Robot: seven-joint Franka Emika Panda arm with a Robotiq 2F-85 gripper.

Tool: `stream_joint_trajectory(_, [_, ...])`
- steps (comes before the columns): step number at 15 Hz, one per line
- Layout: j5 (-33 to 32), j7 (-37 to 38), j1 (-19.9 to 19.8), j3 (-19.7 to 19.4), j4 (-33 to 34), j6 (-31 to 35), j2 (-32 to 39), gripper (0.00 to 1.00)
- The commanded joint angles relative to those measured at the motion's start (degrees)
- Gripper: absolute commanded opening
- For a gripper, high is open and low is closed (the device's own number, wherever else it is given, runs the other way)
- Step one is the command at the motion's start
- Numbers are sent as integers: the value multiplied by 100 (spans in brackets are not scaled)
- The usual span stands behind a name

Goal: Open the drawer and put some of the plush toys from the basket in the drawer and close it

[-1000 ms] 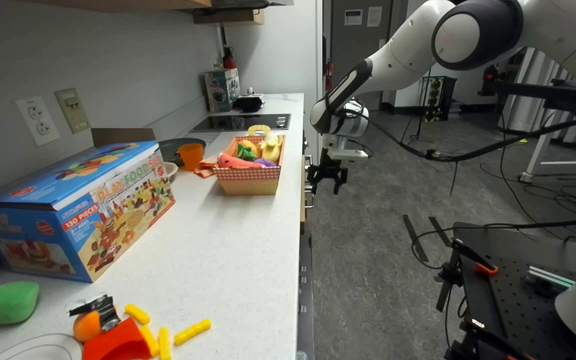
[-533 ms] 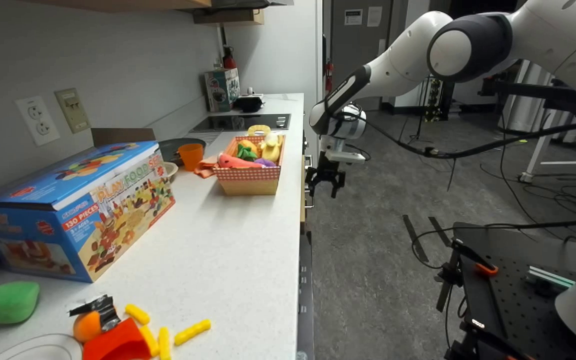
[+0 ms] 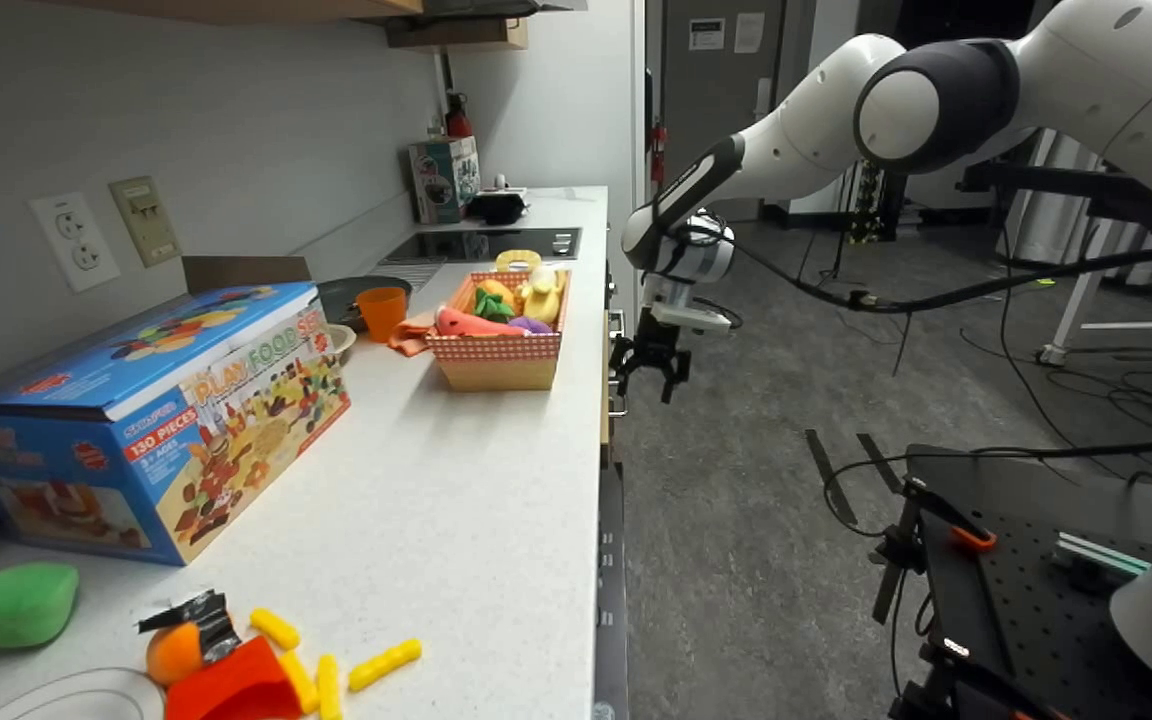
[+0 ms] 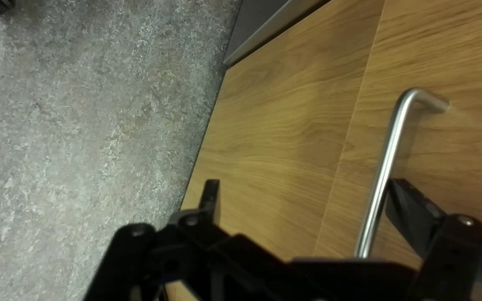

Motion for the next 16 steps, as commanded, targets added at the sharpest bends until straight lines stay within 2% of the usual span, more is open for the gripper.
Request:
stream_joint_trajectory(1, [95, 285, 35, -106, 290, 503, 318, 100])
stream_joint_trajectory(4, [14, 542, 87, -250, 205, 853, 343, 100])
stream_joint_trajectory(11, [-78, 1358, 80, -488, -10, 758, 243, 100])
stream_joint_trajectory(16, [-156, 1442, 101, -696, -656, 829, -35, 100])
